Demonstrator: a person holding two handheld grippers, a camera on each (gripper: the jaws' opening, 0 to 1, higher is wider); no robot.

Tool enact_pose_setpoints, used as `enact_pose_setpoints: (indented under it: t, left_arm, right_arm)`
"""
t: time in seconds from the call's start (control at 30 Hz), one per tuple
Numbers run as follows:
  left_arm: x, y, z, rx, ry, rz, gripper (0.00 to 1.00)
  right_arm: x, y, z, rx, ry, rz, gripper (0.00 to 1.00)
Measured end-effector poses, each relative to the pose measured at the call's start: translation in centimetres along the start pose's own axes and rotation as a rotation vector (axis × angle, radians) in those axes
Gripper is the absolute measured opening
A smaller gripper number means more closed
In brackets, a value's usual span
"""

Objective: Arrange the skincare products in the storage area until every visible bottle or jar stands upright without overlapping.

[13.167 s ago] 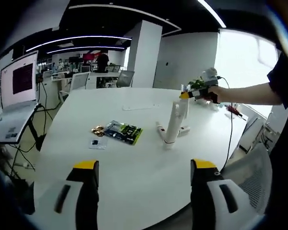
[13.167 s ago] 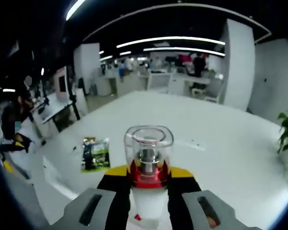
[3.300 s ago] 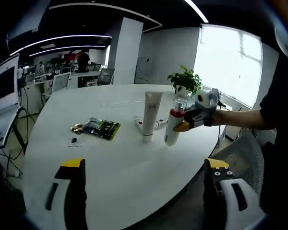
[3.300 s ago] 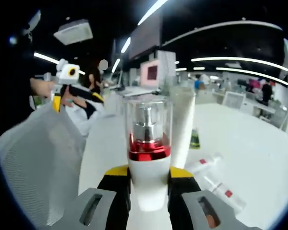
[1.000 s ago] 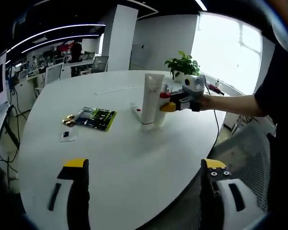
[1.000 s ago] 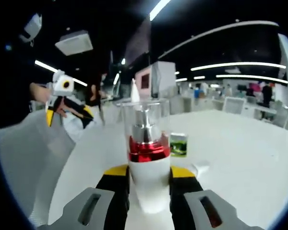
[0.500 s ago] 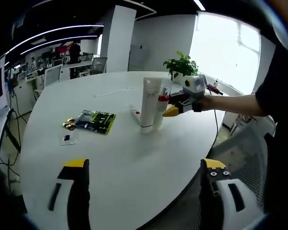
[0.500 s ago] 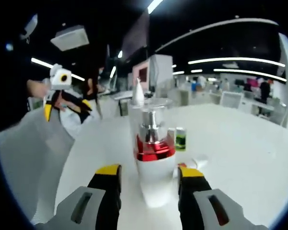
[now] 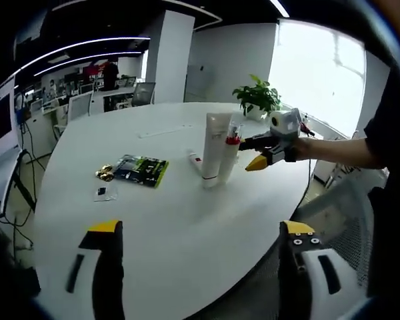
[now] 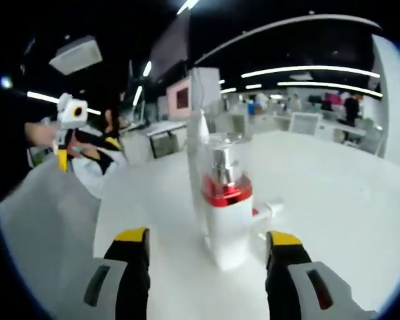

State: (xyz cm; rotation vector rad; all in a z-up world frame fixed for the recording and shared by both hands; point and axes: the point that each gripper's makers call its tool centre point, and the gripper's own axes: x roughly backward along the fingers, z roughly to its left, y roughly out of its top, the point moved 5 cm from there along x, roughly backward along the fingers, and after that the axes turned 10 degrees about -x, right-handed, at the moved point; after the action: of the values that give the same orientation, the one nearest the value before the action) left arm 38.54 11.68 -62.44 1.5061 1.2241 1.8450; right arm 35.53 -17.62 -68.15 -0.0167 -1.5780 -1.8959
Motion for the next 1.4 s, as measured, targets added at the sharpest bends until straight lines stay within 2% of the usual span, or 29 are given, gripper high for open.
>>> enact_pose_setpoints:
  t: [0.33,0.47,0.63,1.03,1.4]
  left_arm:
    - [1.3,-0.4,0.4,0.027,0.027,-0.001,0.94]
    - [1.9,-0.6,0.4,0.034,0.035,0.001,0.94]
    - [2.5,-0.6,0.4,0.059,0.043,-0.02,0.94]
    - [3.2,-0.6,0.8,0.048,0.041,-0.033,0.93]
    - [3.4,-0.9,1.7,0.044,0.037,-0.04,0.92]
  right_arm:
    - [1.6,0.2,1.6,-0.064,-0.067,0.006,0.83]
    - [2.1,0.4,2.4,-0.119,-0.083,-0.026,0.9]
    - [2.2,0.3,3.6,-0.113,-0.108,0.016,0.97]
    - [3.8,1.9,6.6,-0.128,-0.155,0.027,0.99]
    - [6.5,1.9,7.9,-0.178,-0.247,-0.007,0.99]
